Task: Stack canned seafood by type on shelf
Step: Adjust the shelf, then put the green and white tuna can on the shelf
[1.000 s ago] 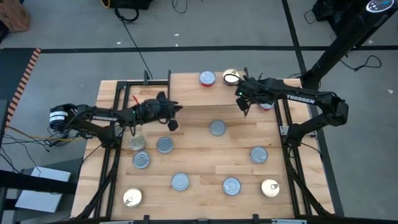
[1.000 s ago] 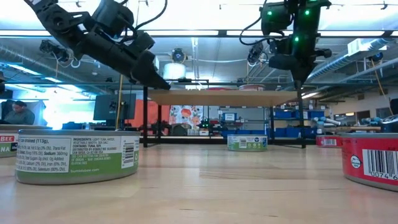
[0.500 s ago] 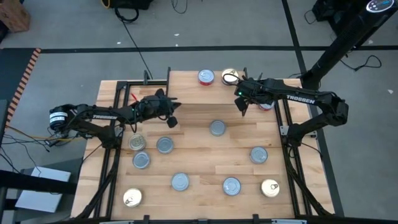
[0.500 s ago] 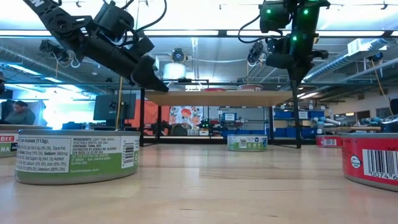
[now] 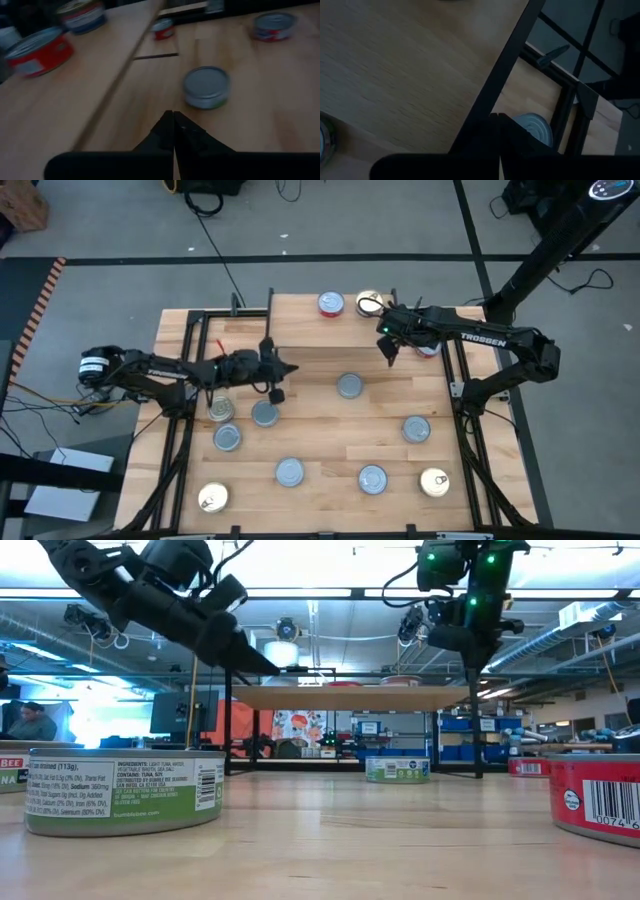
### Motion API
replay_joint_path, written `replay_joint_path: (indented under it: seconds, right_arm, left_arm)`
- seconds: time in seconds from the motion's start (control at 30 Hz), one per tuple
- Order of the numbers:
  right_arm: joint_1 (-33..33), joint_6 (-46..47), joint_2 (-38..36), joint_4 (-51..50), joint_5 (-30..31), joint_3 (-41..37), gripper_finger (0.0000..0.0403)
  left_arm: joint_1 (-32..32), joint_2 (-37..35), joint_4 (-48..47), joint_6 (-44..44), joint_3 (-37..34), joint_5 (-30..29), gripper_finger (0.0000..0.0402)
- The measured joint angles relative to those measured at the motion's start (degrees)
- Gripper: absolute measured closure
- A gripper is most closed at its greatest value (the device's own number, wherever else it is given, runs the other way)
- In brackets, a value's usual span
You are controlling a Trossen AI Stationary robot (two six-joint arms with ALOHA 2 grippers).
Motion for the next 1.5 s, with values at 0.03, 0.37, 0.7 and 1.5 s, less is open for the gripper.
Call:
replay_joint_path:
  seconds: [0.03,0.37,0.7,1.5]
  right_arm:
    - [0.00,-0.12,0.00,0.39,0.22,0.00,0.0398]
    - [0.37,-1.92,-1.68,0.26,3.22,0.00,0.0398]
    - [5.36,-1.60,-7.57,-2.30,5.89,0.00,0.0399]
    - [34.38,9.31,-2.89,6.81,12.05,0.00,0.0399]
  left_arm:
    - [-0.99,0.00,-0.09,0.01,0.00,0.08,0.0397]
    - [-10.27,-6.28,-14.45,-2.79,2.44,0.43,0.0396]
    - [-19.62,-7.49,-43.03,-11.76,11.16,5.49,0.0396]
    - [-29.80,7.69,-52.86,-22.84,10.19,-5.68,0.0290]
